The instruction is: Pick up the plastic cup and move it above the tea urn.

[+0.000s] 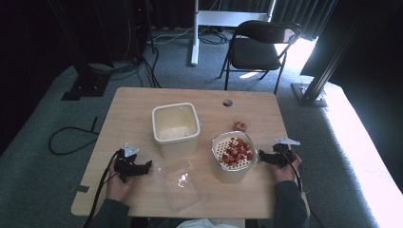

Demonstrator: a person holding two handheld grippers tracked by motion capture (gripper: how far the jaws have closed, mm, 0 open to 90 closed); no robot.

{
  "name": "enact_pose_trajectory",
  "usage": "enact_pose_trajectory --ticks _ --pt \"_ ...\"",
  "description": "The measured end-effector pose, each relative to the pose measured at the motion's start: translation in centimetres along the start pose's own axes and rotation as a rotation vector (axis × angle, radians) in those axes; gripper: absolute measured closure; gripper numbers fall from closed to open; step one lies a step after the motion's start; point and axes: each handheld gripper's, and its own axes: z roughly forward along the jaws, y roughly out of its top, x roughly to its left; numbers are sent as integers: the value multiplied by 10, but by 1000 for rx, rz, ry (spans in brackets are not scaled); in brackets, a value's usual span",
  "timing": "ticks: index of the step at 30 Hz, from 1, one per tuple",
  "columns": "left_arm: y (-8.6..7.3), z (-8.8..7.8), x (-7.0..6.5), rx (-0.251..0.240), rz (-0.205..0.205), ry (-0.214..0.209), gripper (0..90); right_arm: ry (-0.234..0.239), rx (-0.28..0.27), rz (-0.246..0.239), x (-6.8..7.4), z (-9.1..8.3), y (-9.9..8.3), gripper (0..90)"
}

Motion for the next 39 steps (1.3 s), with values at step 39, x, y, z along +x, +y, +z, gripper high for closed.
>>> enact_pose_trajectory --ticks 39 --pt "26 -38 -13 -45 41 -139 461 12 -2 -11 2 -4 -4 125"
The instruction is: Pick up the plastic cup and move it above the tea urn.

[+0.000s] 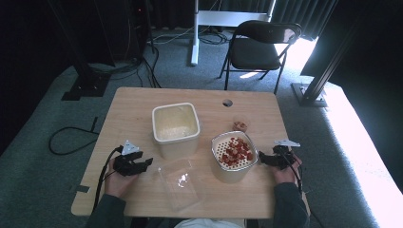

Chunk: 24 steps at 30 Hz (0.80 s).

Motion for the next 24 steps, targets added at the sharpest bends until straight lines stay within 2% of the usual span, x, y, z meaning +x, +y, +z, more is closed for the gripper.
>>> enact_pose_trajectory --ticks 3,5,7,8,9,11,15,17,18,19,22,24 --pt "12 -9 -13 -30 62 -53 469 0 0 0 0 0 0 125" --pt "17 -10 -20 -35 88 -73 471 0 0 0 0 0 0 125" --pt "17 -10 -20 -35 88 -73 475 0 0 0 0 0 0 125" --pt "24 -8 -31 -29 130 -108 475 0 0 0 0 0 0 125" --pt "28 -4 -40 -10 170 -119 485 0 -1 0 0 0 0 125" --pt "31 2 -48 5 203 -125 493 0 1 -1 0 0 0 125" --pt "32 13 -56 30 230 -139 519 0 0 0 0 0 0 125" --pt "30 18 -59 47 241 -129 546 0 0 0 0 0 0 125" --pt "29 20 -60 66 252 -106 576 0 0 0 0 0 0 125" --pt "29 21 -60 72 251 -104 617 0 0 0 0 0 0 125" --pt "27 19 -60 83 261 -88 752 0 0 0 0 0 0 125" --pt "24 15 -58 82 258 -69 792 0 0 0 0 0 0 125"
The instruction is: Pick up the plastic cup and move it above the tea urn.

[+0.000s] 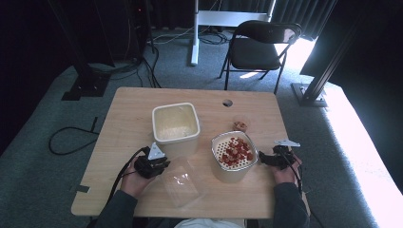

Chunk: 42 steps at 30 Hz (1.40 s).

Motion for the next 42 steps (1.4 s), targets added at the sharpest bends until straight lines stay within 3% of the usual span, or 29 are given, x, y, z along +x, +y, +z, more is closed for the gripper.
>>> enact_pose_trajectory --ticks 1,7,9,13,15,20,23,28,31,34,37,39,42 --pt "0 0 0 0 0 0 803 0 0 0 0 0 0 125" --pt "-28 -22 9 -21 -90 36 829 0 0 0 0 0 0 125" --pt "-36 -29 13 -16 -105 62 829 0 0 0 0 0 0 125" --pt "-52 -43 24 -5 -173 119 825 0 0 0 0 0 0 125" --pt "-55 -47 29 -17 -169 142 743 0 0 0 0 0 0 125" --pt "-41 -43 41 -32 -128 104 609 0 0 0 0 0 0 125" --pt "-32 -31 46 -19 -108 69 603 0 0 0 0 0 0 125" --pt "-26 -14 50 24 -96 47 634 0 0 1 0 0 0 125" --pt "-29 -13 49 44 -98 76 781 0 0 0 0 0 0 125" --pt "-35 -17 51 35 -146 90 811 0 0 0 0 0 0 125" --pt "-41 -23 54 35 -177 89 818 0 -1 0 0 0 0 125" --pt "-42 -25 55 31 -166 88 802 0 0 0 0 0 0 125" --pt "-39 -24 58 19 -150 73 701 0 -1 0 0 0 0 125"
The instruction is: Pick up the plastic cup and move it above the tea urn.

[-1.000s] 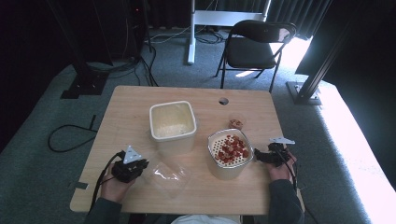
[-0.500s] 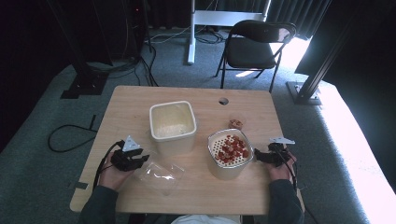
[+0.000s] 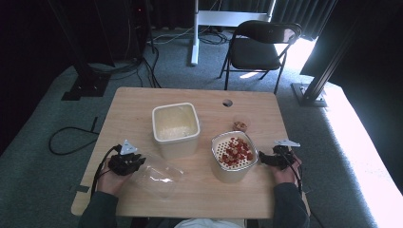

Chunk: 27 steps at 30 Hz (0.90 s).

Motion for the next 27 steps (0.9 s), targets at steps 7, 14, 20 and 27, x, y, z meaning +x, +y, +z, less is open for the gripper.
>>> enact_pose_trajectory --ticks 7,14,20,27 --pt "6 4 -2 19 42 29 796 0 0 1 0 0 0 125" --pt "-2 -10 7 -39 -10 42 825 0 1 0 0 0 0 125" --pt "-4 -30 18 -120 -63 35 838 0 0 0 0 0 0 125" --pt "-1 -53 31 -212 -116 33 860 0 1 0 0 0 0 125"
